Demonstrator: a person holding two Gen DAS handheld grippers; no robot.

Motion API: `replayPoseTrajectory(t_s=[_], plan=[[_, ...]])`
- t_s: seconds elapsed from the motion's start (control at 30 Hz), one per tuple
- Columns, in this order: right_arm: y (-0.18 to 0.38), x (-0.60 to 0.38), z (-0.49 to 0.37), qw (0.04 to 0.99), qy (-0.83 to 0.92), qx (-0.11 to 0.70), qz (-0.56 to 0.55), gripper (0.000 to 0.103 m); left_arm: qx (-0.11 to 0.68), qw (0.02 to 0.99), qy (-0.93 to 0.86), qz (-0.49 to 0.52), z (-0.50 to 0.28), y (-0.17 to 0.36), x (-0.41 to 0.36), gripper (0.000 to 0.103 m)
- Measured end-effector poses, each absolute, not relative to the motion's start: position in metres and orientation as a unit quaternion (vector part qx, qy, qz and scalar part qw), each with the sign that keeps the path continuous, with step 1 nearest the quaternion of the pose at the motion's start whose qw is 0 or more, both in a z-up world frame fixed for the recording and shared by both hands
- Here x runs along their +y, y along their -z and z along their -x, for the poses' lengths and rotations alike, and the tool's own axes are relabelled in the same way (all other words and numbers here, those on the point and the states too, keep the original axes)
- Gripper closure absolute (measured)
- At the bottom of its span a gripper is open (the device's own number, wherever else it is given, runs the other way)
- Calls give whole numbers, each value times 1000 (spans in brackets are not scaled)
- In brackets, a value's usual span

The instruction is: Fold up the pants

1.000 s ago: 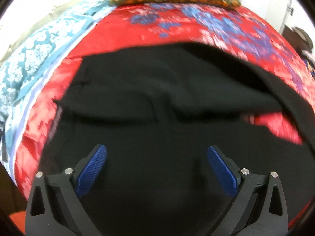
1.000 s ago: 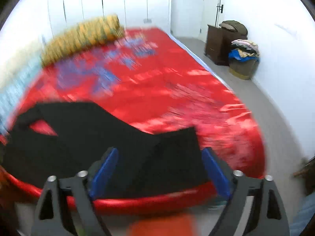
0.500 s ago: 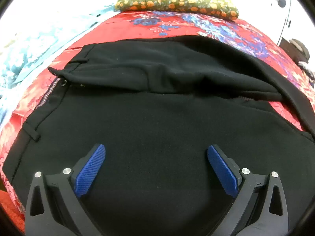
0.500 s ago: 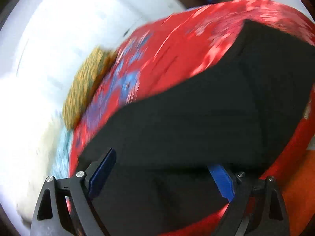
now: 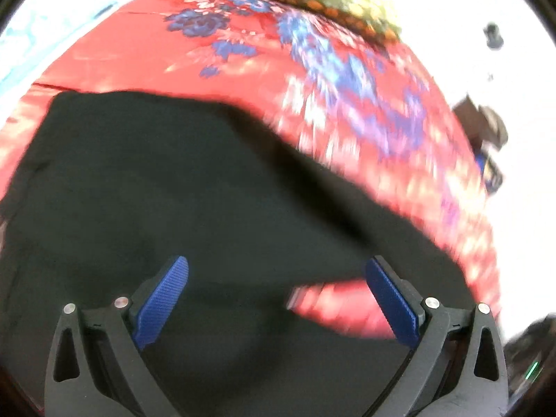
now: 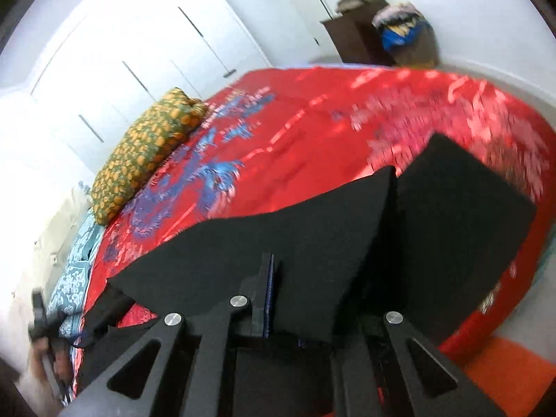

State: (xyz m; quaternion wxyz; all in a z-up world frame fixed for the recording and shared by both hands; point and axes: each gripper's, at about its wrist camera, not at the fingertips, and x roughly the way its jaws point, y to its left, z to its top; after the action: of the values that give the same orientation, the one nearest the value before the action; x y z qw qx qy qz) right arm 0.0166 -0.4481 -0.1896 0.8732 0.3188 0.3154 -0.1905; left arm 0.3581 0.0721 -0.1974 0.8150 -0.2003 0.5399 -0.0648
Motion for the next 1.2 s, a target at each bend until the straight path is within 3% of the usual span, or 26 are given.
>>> replayPoseTrajectory(t_s=[0.23,0.33,0.4,0.47,0.67,0.83,1.03,1.2], plan=[[167,-443,5,892,155,280,-318,93,586,768,7,259,-442,247,67,2],[154,-443,11,900,136,263,-321,94,586,761,-17,277,-451,259,74,16],[145,-441,17,903,118,248,-329,94,572,772,-21,276,-451,257,78,35],[134,-442,24,907,102,232,-337,94,570,769,6,289,-455,259,80,98],[135,-463,29,892,119,245,-362,94,517,791,44,323,-417,211,96,99],[131,-487,35,880,114,252,-385,95,464,841,57,272,-305,138,113,97],[167,-510,46,816,162,409,-375,94,546,806,20,228,-171,200,115,97],[189,-516,48,787,169,468,-364,94,547,795,9,261,-173,210,120,98]])
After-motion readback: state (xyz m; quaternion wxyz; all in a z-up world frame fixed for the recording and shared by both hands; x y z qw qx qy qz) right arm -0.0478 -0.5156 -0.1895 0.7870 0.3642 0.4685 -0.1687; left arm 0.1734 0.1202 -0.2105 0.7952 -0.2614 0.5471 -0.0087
